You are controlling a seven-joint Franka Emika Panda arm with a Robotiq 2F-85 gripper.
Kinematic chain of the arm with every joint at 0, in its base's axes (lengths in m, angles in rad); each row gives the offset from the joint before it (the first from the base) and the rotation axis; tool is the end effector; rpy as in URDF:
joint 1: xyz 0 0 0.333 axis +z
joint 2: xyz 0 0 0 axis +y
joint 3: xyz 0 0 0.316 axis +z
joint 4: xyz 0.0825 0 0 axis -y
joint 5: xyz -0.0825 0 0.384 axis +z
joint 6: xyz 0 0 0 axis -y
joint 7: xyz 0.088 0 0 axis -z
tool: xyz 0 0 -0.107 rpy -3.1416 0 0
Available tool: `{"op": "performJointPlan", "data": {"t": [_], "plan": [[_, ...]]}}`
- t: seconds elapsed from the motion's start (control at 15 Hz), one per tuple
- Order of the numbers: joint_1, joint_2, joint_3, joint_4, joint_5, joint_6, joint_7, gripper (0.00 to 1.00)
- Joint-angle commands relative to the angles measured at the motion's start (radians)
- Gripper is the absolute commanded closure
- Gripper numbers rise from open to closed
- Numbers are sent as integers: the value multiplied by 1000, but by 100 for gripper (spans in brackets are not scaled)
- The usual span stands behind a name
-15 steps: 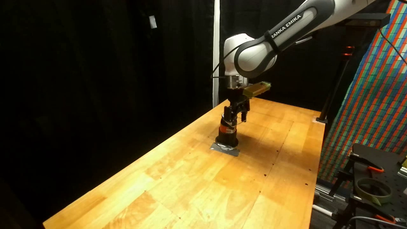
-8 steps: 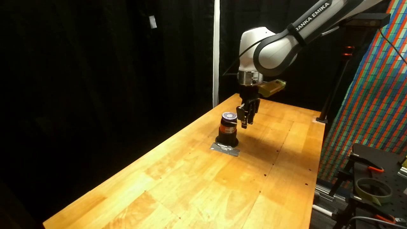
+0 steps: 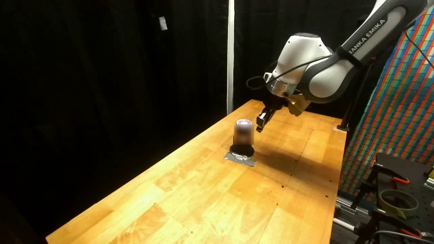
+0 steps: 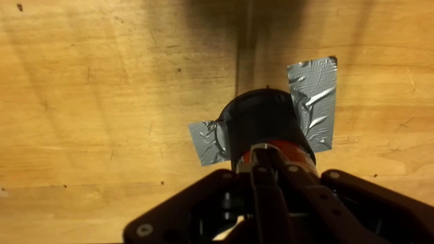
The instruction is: Put the rubber band on the cup
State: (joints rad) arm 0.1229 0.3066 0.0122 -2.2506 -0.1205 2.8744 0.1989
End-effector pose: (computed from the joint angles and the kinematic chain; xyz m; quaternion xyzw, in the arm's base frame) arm 0.5652 0.0836 0.2602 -0.9869 -0.0228 -0.1594 0.0034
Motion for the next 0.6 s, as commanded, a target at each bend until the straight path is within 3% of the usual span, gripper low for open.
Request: {"op": "performJointPlan", "data": {"t": [0.0,0.13,0.33,0.47,0.53], "plan": [[81,-43,-118,-131,-144,281,86,92],[154,-25,-227,-164,-205,447,99,92],[189,-13,-280,-217,-178,634,42,92],[176,-19,-271,-254,-190,725,31,93],[58,-37,-132,-278,-123,751,-62,93]]}}
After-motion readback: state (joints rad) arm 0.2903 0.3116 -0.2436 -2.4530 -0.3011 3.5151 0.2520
